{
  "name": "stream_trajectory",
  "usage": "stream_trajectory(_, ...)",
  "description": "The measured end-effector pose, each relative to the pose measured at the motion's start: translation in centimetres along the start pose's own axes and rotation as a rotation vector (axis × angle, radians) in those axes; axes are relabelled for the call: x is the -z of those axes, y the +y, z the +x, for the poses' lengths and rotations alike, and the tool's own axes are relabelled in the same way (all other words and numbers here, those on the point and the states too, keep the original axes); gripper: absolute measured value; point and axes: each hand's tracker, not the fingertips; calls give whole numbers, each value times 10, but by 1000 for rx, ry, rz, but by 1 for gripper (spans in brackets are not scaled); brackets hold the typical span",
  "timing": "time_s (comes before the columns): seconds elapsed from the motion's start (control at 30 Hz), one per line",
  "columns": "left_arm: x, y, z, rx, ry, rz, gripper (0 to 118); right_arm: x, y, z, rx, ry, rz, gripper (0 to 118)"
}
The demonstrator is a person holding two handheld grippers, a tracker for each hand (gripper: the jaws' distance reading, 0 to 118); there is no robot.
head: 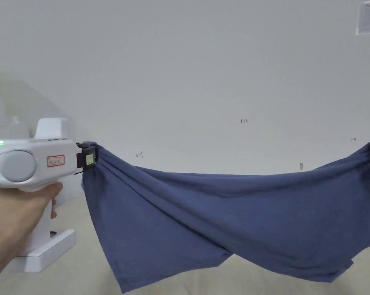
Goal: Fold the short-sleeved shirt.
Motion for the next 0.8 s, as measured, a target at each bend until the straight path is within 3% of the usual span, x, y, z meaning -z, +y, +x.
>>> stream_trajectory(0.3,168,-41,-7,-35,26,-154,4,149,-21,-27,-38,-16,-103,3)
stream_trajectory(0.37,212,-49,-12,-12,43,-185,4,197,-20,-30,-28,-10,-185,3)
stream_trajectory(0.43,244,-55,-17,-50,63,-242,4,229,-21,-35,30,-17,-231,3)
stream_trajectory(0.47,257,-57,-19,-55,53,-240,4,242,-22,-38,8,-8,-202,3)
stream_trajectory(0.63,291,-69,-24,-70,80,-252,4,282,-26,-51,-46,-7,-227,3)
stream_trajectory(0.8,293,-122,-24,-69,59,-277,4,298,-75,-50,-2,9,-260,3)
